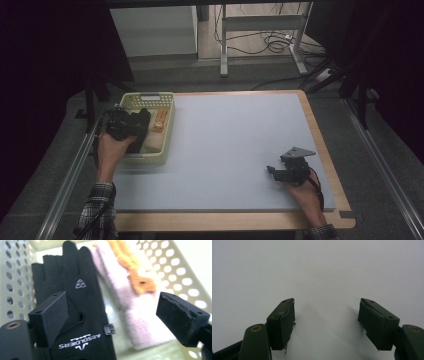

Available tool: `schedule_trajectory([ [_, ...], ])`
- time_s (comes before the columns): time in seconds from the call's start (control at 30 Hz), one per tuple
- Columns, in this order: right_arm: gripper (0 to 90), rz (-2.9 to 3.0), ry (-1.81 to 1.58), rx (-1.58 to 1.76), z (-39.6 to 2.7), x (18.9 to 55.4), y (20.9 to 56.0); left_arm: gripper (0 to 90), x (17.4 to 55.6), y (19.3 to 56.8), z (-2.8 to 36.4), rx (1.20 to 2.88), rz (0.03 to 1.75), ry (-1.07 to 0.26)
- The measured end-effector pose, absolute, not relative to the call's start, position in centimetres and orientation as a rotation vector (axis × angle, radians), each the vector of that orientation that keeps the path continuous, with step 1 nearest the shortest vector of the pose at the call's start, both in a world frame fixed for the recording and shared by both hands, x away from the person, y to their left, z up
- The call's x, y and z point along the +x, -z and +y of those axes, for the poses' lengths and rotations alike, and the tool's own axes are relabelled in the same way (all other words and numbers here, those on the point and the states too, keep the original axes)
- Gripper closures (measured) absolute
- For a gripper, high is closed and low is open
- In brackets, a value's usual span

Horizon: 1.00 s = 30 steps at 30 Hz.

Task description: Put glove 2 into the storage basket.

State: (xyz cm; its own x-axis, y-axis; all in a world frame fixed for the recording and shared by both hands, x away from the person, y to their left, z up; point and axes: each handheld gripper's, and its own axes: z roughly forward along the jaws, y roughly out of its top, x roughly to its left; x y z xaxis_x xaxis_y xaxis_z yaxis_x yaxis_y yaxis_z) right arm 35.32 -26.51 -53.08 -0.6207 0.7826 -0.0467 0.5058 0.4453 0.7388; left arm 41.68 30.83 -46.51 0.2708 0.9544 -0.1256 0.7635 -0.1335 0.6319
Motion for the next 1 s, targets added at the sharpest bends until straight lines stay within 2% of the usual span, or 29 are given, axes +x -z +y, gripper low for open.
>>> schedule_trajectory([
  [0.23,29.1,2.319,-0.994,1.091,-26.5,35.3,53.1,5.3,40.2,45.7,29.7,1.963,1.436,-0.421],
  [0.5,29.0,2.319,-0.994,1.093,-26.5,35.3,53.1,3.5,38.3,44.8,27.3,1.983,1.312,-0.423],
  [1.0,28.7,2.317,-0.993,1.091,-26.5,35.3,53.1,0.6,34.5,44.5,20.7,2.002,1.044,-0.412],
])
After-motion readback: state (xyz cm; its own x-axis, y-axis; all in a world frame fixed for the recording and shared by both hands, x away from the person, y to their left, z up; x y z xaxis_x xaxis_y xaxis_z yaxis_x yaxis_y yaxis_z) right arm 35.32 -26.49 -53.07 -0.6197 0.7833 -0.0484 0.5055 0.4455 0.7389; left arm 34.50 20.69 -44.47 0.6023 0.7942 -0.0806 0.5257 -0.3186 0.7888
